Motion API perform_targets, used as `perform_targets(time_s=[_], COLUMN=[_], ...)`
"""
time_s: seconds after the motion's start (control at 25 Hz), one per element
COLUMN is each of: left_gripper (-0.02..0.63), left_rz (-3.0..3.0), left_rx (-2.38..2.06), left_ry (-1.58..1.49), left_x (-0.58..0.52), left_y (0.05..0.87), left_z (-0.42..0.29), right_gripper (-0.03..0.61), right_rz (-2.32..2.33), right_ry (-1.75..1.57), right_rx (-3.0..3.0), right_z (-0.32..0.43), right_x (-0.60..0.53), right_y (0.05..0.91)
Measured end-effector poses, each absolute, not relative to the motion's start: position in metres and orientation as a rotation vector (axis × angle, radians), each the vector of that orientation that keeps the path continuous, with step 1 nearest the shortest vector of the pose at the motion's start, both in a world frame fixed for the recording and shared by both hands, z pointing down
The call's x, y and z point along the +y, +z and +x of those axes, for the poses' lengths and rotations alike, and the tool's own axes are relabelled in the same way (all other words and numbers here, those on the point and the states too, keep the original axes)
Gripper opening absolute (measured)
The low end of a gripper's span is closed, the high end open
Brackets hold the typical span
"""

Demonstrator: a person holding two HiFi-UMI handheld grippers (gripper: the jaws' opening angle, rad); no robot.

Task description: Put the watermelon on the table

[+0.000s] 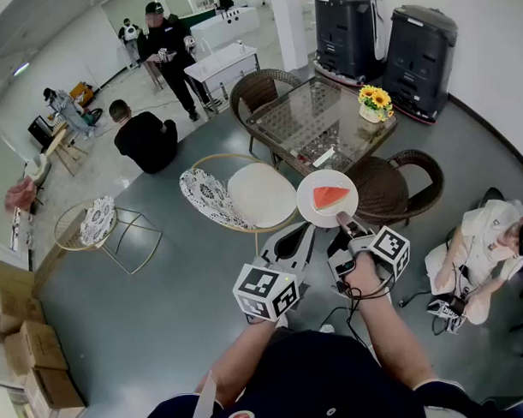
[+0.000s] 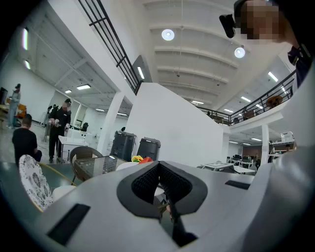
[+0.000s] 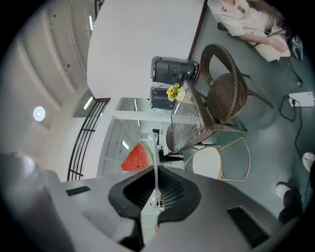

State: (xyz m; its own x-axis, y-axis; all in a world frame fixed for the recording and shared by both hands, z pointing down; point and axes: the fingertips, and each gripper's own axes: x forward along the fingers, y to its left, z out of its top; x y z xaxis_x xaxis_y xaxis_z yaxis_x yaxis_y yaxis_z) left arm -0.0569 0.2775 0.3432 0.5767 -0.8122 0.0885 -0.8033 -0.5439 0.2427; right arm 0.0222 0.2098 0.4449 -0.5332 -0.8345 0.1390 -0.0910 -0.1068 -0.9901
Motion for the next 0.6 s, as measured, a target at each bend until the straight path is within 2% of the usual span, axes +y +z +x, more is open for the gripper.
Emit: perform_targets(time_s=[0.6], left_gripper=[0.005], left_rz=[2.54], left_rx=[-1.326], left_ry=[-0.027], left_x=[0.2761], left_y=[0.3521], left_z=[-0.0581], right_gripper=[0.012], right_rz=[-1.036], right_ry=[-1.668], right_rx=[1.623], right_z=[0.0247], right_x=[0.2059], right_y=[0.4451])
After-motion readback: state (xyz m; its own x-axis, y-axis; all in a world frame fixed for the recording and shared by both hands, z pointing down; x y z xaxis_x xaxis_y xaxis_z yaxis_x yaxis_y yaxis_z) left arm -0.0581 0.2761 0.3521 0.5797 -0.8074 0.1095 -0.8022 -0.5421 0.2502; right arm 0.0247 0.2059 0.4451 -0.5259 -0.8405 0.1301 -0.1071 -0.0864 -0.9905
